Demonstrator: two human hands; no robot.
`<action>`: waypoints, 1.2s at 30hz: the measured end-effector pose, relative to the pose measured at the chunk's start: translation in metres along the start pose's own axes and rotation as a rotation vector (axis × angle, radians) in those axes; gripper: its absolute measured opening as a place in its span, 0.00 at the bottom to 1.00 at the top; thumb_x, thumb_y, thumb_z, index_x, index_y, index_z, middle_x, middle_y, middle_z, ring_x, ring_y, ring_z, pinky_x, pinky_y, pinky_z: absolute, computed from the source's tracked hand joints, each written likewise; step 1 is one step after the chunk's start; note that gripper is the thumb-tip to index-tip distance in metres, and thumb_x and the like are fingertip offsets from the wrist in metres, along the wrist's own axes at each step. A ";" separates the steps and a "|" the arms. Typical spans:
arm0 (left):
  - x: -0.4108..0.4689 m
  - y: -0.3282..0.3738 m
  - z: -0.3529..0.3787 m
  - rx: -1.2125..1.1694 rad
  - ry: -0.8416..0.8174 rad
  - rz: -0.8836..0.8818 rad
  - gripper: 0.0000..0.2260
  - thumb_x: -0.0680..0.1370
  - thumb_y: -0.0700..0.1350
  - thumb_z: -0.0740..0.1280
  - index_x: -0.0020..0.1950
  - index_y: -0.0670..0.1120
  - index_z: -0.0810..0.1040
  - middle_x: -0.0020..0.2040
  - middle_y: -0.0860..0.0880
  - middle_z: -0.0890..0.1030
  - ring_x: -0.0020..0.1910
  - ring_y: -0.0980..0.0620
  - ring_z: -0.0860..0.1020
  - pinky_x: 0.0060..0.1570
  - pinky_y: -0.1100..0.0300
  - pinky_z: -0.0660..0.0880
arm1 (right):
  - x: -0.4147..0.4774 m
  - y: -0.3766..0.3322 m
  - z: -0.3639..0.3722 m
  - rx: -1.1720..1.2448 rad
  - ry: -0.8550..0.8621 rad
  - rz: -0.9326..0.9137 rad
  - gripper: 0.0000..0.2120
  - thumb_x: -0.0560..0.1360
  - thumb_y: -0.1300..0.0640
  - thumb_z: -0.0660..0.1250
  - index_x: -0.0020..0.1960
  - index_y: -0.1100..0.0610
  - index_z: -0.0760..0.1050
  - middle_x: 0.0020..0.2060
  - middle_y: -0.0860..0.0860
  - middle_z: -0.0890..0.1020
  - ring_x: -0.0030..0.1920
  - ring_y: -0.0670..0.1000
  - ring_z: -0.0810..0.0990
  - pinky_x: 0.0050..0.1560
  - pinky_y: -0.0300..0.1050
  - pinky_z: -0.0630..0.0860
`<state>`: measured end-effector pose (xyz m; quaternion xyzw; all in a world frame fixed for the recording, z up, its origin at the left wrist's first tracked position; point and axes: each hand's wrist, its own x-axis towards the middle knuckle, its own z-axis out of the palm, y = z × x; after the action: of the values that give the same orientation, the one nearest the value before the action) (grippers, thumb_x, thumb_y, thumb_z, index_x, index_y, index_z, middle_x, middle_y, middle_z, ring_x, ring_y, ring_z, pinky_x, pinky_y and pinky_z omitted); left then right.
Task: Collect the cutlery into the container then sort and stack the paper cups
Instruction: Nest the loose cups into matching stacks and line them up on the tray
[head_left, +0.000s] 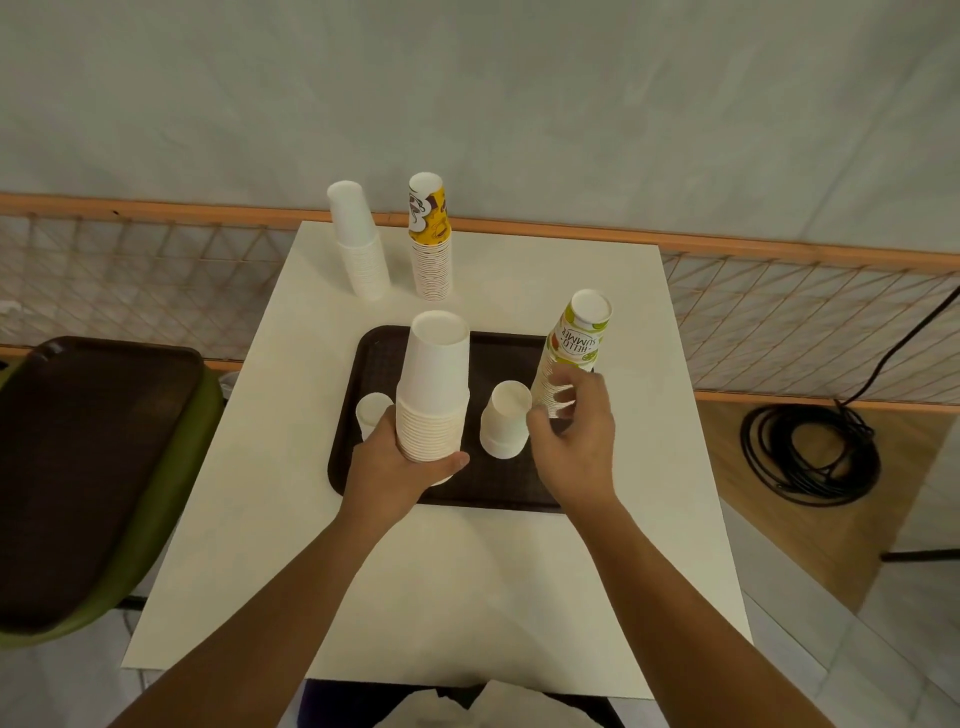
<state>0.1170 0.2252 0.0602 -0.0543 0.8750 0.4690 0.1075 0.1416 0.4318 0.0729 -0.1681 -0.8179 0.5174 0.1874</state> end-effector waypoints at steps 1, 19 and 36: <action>-0.001 0.003 0.001 0.006 0.004 0.005 0.41 0.62 0.59 0.83 0.71 0.53 0.69 0.57 0.56 0.77 0.56 0.52 0.76 0.57 0.52 0.80 | 0.000 -0.013 -0.002 0.044 -0.020 -0.056 0.23 0.72 0.49 0.68 0.66 0.46 0.70 0.60 0.43 0.76 0.60 0.48 0.76 0.54 0.41 0.78; -0.021 0.022 0.007 0.048 -0.106 0.059 0.40 0.64 0.57 0.82 0.72 0.50 0.71 0.61 0.52 0.80 0.60 0.51 0.78 0.60 0.53 0.78 | 0.031 -0.064 0.006 -0.180 -0.410 -0.189 0.30 0.68 0.36 0.74 0.63 0.51 0.73 0.52 0.47 0.80 0.51 0.46 0.79 0.47 0.41 0.79; -0.020 0.019 0.011 0.093 -0.079 0.060 0.39 0.64 0.58 0.82 0.70 0.52 0.71 0.61 0.53 0.79 0.58 0.52 0.77 0.59 0.57 0.76 | 0.039 -0.082 -0.022 0.302 -0.062 0.124 0.23 0.65 0.35 0.72 0.51 0.50 0.79 0.41 0.44 0.85 0.44 0.41 0.84 0.41 0.40 0.80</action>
<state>0.1339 0.2446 0.0746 -0.0044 0.8921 0.4327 0.1301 0.1116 0.4332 0.1612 -0.1723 -0.7243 0.6498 0.1531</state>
